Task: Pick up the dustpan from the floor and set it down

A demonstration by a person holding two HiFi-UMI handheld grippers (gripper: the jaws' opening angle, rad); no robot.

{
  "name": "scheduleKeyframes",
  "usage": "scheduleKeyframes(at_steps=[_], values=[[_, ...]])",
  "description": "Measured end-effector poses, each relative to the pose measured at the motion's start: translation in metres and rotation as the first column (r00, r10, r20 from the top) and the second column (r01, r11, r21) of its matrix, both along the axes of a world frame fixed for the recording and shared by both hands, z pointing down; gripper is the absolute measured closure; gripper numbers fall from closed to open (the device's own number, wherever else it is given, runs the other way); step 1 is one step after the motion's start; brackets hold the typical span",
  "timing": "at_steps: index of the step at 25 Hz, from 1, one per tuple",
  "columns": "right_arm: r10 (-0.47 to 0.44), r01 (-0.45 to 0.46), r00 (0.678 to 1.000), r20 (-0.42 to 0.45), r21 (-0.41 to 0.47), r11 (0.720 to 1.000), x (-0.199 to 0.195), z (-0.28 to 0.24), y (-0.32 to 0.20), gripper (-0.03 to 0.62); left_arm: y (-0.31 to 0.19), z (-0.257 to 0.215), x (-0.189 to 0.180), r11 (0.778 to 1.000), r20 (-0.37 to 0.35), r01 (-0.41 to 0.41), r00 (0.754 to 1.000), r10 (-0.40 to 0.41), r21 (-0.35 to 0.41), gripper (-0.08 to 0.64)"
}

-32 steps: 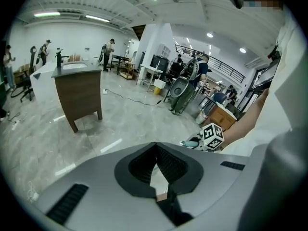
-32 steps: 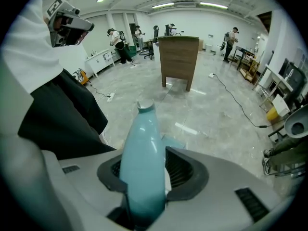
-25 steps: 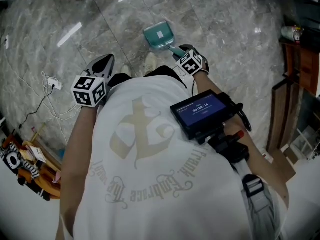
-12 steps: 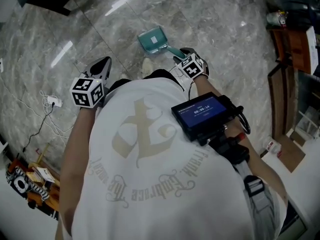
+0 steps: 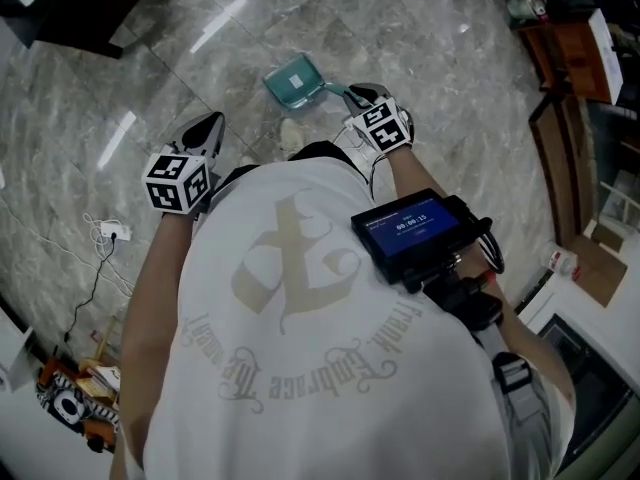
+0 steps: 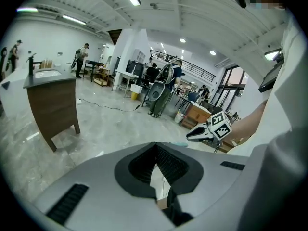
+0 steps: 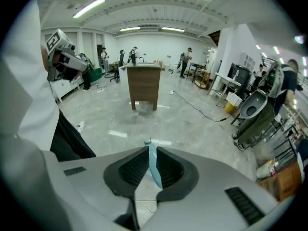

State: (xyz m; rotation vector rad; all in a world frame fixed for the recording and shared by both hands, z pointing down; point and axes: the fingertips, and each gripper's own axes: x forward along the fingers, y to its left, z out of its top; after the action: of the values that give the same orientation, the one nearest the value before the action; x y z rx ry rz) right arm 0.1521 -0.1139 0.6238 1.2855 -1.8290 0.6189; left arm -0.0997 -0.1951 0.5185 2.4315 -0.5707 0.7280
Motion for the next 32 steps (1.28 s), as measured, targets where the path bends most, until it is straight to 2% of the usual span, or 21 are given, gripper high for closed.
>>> scheduleKeyframes(at_steps=[4, 7, 12, 18, 22, 32], values=[[0.162, -0.172, 0.982, 0.101, 0.091, 0.981, -0.006, -0.028, 0.003, 0.56, 0.011, -0.003, -0.002, 0.999, -0.022, -0.051, 0.998, 0.051, 0.017, 0.548], [0.217, -0.241, 0.963, 0.162, 0.148, 0.959, -0.024, -0.049, 0.021, 0.572, 0.03, -0.006, -0.014, 0.996, -0.039, -0.078, 0.996, 0.08, 0.046, 0.548], [0.18, -0.227, 0.959, 0.217, 0.218, 0.949, -0.064, -0.086, 0.034, 0.575, 0.047, -0.012, -0.021, 0.989, -0.062, -0.134, 0.989, 0.137, 0.059, 0.548], [0.14, -0.232, 0.942, 0.305, 0.289, 0.929, -0.092, -0.124, 0.024, 0.575, 0.042, -0.009, -0.006, 0.977, -0.065, -0.211, 0.975, 0.213, 0.039, 0.548], [0.154, -0.26, 0.932, 0.329, 0.305, 0.916, -0.093, -0.13, 0.028, 0.577, 0.043, -0.006, 0.009, 0.965, -0.069, -0.258, 0.963, 0.26, 0.039, 0.548], [0.245, -0.344, 0.907, 0.342, 0.268, 0.9, -0.078, -0.118, 0.045, 0.575, 0.049, 0.004, 0.026, 0.944, -0.064, -0.33, 0.942, 0.33, 0.008, 0.548]])
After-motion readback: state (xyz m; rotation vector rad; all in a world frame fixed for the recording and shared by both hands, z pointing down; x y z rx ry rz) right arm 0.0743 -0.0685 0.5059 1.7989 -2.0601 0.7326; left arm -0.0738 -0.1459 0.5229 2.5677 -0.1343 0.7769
